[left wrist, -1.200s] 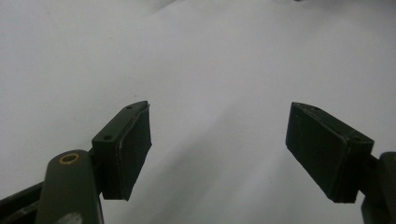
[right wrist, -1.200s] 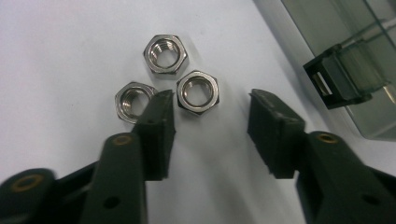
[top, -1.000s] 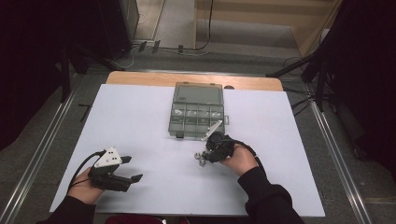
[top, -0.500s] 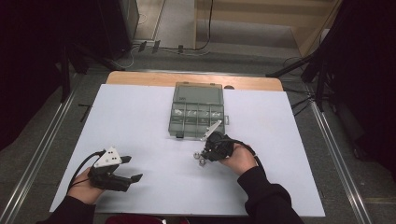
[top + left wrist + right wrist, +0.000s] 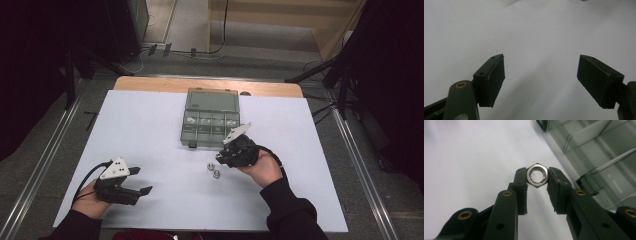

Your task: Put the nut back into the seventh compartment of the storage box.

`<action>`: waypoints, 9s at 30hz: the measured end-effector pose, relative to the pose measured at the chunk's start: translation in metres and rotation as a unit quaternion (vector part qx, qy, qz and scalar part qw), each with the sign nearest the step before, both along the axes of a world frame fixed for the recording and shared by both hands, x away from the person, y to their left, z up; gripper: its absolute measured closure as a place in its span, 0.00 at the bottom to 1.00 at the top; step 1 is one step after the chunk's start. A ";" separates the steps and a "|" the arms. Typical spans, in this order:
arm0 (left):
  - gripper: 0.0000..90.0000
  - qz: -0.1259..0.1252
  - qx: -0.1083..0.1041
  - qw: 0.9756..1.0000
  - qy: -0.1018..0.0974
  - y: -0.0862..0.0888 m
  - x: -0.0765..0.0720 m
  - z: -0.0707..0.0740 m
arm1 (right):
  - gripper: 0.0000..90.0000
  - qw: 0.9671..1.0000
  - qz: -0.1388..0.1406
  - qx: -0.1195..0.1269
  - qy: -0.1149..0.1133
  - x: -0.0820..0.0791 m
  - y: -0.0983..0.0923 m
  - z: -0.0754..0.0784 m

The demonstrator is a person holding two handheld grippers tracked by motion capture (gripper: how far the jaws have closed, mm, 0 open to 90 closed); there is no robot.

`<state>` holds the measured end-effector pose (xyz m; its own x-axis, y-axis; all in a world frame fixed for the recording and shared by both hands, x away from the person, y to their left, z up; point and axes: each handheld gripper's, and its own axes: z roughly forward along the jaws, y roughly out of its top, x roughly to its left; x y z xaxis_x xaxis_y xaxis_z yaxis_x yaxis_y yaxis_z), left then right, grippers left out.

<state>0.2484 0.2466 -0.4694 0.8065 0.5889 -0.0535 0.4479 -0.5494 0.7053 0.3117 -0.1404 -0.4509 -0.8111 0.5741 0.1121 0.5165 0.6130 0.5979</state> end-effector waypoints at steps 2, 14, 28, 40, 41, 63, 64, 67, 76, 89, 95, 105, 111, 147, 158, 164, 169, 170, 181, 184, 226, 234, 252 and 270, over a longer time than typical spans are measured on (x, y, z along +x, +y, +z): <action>0.25 0.004 -0.005 1.000 0.002 0.001 0.000 0.000 | 0.80 1.000 -0.010 0.019 -0.013 -0.005 -0.007 0.011; 0.25 0.001 -0.006 1.000 0.002 0.001 -0.001 -0.001 | 0.80 0.997 -0.049 0.048 -0.036 -0.002 -0.022 0.026; 0.25 0.012 -0.016 1.000 0.001 0.008 -0.005 -0.001 | 0.80 0.994 -0.076 0.062 -0.056 0.026 -0.018 0.041; 0.25 0.015 -0.010 1.000 0.004 0.010 -0.007 -0.003 | 0.80 0.994 -0.095 0.036 -0.033 0.054 0.000 0.018; 0.25 0.013 -0.010 1.000 0.003 0.010 -0.007 -0.003 | 0.80 0.995 -0.093 0.032 -0.034 0.056 0.001 0.015; 0.25 0.013 -0.008 1.000 0.003 0.010 -0.009 -0.002 | 0.42 0.995 -0.096 0.032 0.005 0.064 0.002 0.001; 0.25 0.012 -0.007 1.000 0.003 0.010 -0.009 -0.002 | 0.41 0.994 -0.096 0.041 0.001 0.060 0.000 0.004; 0.25 0.013 -0.007 1.000 0.003 0.010 -0.010 -0.002 | 0.39 0.994 -0.095 0.050 -0.007 0.057 -0.001 0.006; 0.25 0.014 -0.010 1.000 0.000 0.010 -0.010 -0.001 | 0.36 0.994 -0.070 0.074 -0.027 0.027 -0.001 0.017; 0.25 0.013 -0.012 1.000 0.000 0.011 -0.009 0.000 | 0.36 0.994 -0.049 0.100 -0.021 0.000 -0.004 0.014; 0.25 0.010 -0.011 1.000 0.000 0.009 -0.008 0.000 | 0.36 0.993 -0.045 0.103 -0.028 -0.013 -0.007 0.012; 0.25 0.003 -0.016 1.000 0.001 0.005 -0.005 0.000 | 0.36 0.994 -0.029 0.107 -0.026 -0.027 -0.009 0.001; 0.25 0.004 -0.017 1.000 0.001 0.005 -0.004 0.000 | 0.36 0.997 -0.024 0.069 -0.016 -0.028 -0.002 -0.005; 0.25 -0.001 -0.015 1.000 0.004 0.003 -0.004 0.000 | 0.77 0.994 0.016 -0.106 0.018 -0.028 0.041 -0.037; 0.25 -0.007 -0.017 1.000 0.007 0.002 -0.003 -0.001 | 0.80 0.994 0.018 -0.102 0.031 -0.024 0.040 -0.036; 0.25 -0.001 -0.021 1.000 0.009 0.004 -0.002 -0.001 | 0.80 0.995 0.016 -0.082 0.045 -0.022 0.037 -0.036; 0.25 -0.002 -0.019 1.000 0.010 0.004 -0.002 -0.001 | 0.80 0.997 0.016 -0.054 0.054 -0.020 0.033 -0.033; 0.25 -0.001 -0.018 1.000 0.011 0.004 -0.002 -0.001 | 0.80 0.997 0.018 -0.046 0.053 -0.020 0.032 -0.031; 0.25 0.001 -0.021 1.000 0.008 0.003 -0.002 -0.002 | 0.80 0.999 -0.006 0.033 0.036 -0.019 0.017 -0.005; 0.25 0.002 -0.021 1.000 0.008 0.002 -0.002 -0.002 | 0.80 0.998 -0.018 0.050 0.025 -0.019 0.012 0.003; 0.25 0.007 -0.025 1.000 -0.006 0.002 -0.007 -0.002 | 0.80 0.990 -0.118 0.071 -0.036 0.064 0.000 0.022; 0.25 0.004 -0.026 1.000 -0.007 0.001 -0.007 -0.001 | 0.80 0.990 -0.128 0.050 -0.032 0.073 0.004 0.008; 0.25 -0.002 -0.022 1.000 -0.010 0.002 -0.010 0.001 | 0.49 0.991 -0.120 0.057 -0.005 0.074 0.006 -0.007; 0.25 -0.003 -0.024 1.000 -0.009 0.002 -0.009 0.002 | 0.38 0.993 -0.075 0.081 -0.042 0.033 0.006 0.016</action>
